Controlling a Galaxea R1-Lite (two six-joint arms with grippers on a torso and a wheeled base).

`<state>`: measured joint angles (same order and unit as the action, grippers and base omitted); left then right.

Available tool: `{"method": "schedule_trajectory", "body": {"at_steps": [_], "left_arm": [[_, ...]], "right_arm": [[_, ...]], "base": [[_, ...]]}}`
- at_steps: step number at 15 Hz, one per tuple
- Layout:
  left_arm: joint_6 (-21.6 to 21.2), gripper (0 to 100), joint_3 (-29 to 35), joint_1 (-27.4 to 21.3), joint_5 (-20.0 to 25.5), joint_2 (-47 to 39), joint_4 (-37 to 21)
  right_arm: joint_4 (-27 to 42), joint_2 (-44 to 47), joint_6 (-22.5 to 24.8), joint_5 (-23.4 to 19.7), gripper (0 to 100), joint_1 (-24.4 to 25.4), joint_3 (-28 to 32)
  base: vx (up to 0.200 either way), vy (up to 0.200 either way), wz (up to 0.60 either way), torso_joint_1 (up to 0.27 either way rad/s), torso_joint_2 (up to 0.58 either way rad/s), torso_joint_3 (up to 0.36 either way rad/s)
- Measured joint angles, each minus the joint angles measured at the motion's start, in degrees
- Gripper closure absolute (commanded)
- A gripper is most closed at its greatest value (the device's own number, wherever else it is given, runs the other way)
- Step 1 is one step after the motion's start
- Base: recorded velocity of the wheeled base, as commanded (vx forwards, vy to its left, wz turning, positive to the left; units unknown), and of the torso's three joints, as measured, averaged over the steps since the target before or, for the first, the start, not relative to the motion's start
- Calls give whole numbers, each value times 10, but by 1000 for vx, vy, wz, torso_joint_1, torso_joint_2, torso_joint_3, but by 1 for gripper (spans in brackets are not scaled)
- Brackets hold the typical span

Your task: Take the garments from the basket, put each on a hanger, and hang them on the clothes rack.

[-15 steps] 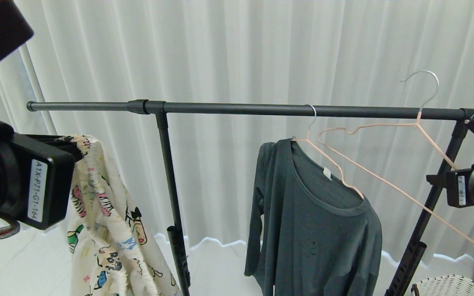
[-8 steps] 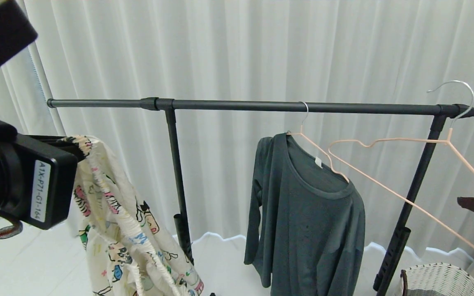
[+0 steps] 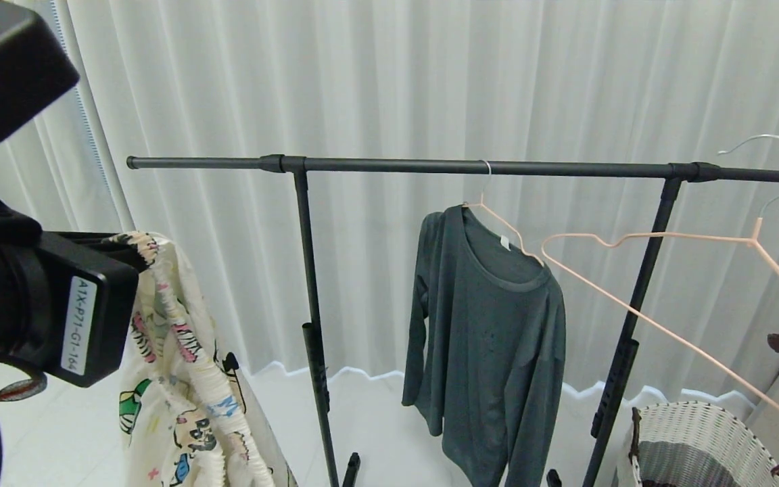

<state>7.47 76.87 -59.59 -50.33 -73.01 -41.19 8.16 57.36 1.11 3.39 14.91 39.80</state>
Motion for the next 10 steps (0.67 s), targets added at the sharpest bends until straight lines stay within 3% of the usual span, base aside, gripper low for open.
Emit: {"method": "schedule_trajectory", "body": {"at_steps": [1, 6, 10], "left_arm": [[0, 100, -6, 0, 0, 0, 0], [17, 100, -29, 0, 3, -10, 1], [111, 100, -10, 9, 18, -54, 4]], "right_arm": [[0, -3, 3, 0, 100, 8, -1], [0, -16, 6, 1, 100, 90, -12], [0, -25, -1, 2, 100, 185, -30]], "base": [[-200, 0, 0, 2, 2, -2], [0, 0, 0, 0, 0, 0], [0, 0, 0, 0, 0, 0]]}}
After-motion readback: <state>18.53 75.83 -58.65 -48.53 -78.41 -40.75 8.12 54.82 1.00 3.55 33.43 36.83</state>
